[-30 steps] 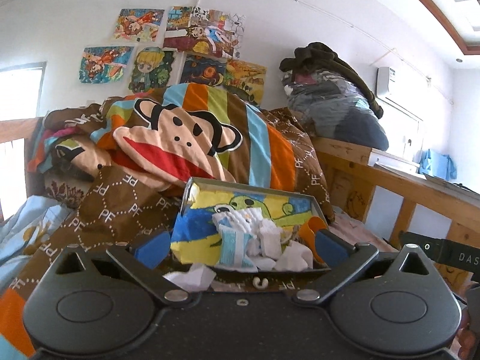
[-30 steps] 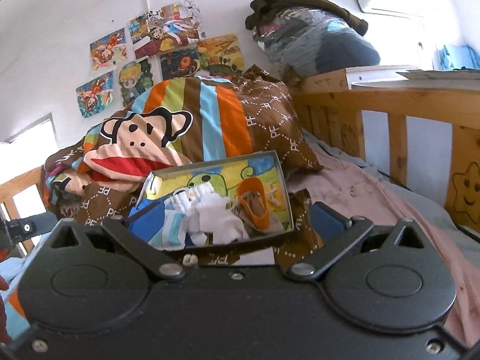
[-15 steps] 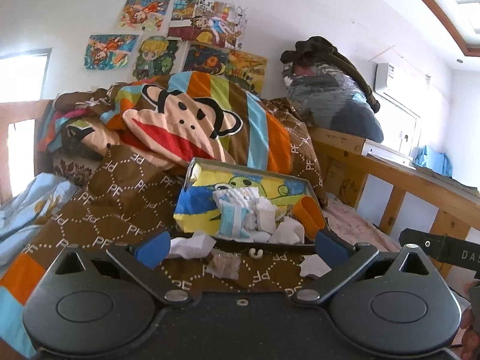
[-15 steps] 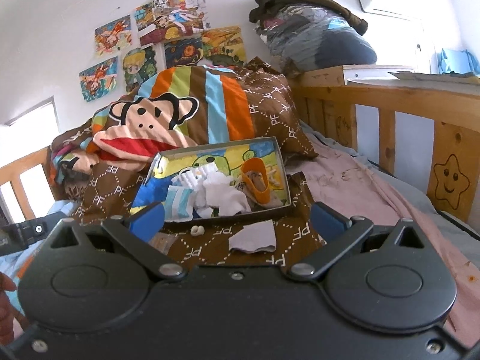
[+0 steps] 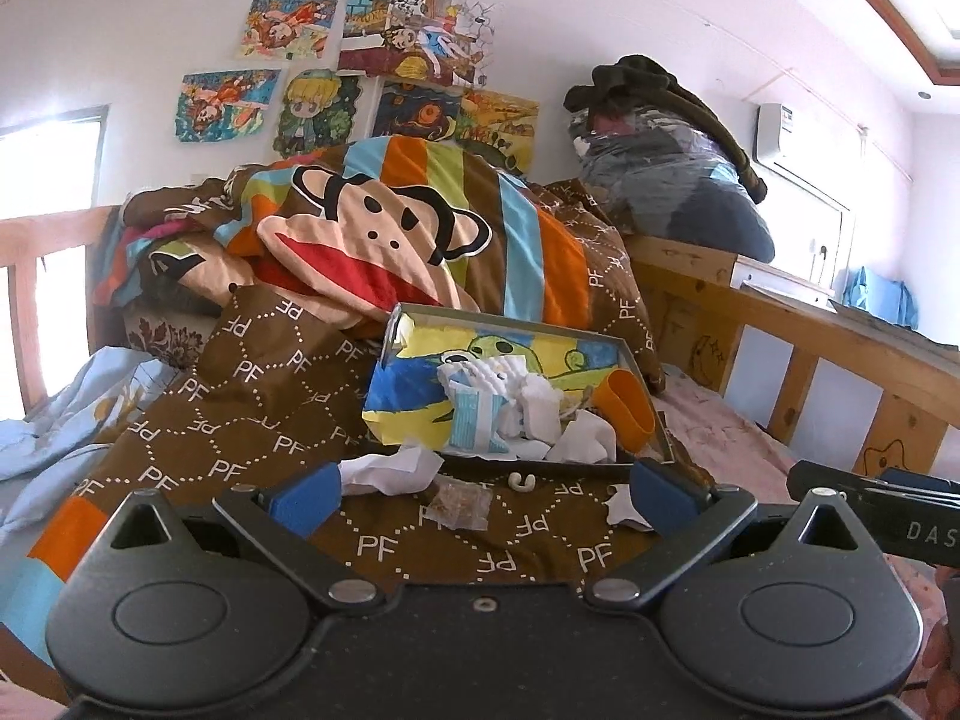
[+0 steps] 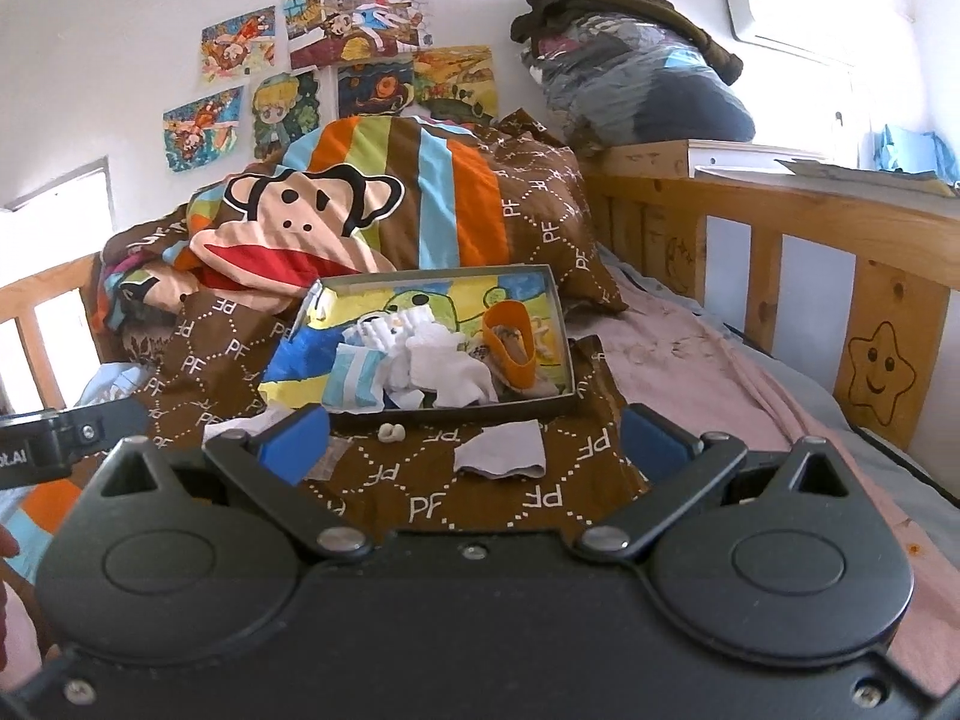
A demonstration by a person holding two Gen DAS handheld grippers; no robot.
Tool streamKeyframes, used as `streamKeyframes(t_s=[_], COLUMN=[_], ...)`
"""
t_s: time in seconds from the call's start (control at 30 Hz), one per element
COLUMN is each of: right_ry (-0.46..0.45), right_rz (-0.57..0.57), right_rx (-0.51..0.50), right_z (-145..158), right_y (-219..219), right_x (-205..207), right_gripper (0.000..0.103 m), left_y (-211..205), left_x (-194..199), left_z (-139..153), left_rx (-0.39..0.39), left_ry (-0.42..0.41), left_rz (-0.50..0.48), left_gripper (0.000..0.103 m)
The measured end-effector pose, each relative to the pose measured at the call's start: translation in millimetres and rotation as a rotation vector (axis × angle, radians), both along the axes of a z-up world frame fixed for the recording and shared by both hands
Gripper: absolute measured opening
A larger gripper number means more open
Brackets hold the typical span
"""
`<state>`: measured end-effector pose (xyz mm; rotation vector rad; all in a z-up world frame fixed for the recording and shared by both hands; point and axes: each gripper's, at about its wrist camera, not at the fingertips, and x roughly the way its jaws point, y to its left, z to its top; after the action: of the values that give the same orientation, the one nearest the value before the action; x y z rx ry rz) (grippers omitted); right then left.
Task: Organize soft objects
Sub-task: 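Raise both tools away from the tray over the remaining items, then lower both tools toward the white earbud piece and white cloth square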
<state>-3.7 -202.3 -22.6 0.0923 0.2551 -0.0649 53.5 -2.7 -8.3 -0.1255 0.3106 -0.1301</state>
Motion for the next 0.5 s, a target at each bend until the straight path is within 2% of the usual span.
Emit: streamKeyframes(t_s=[0.5], right_ry=[0.021], right_rz=[0.013], right_rx=[-0.037], right_z=[1.1], right_y=[-1.2], right_x=[11.7], right_gripper=[0.103], left_y=[2.0], left_x=[2.2], left_z=[-4.6], left_rx=[-0.016], left_ry=[0.035], left_rz=[0.013], left_gripper=[0.102])
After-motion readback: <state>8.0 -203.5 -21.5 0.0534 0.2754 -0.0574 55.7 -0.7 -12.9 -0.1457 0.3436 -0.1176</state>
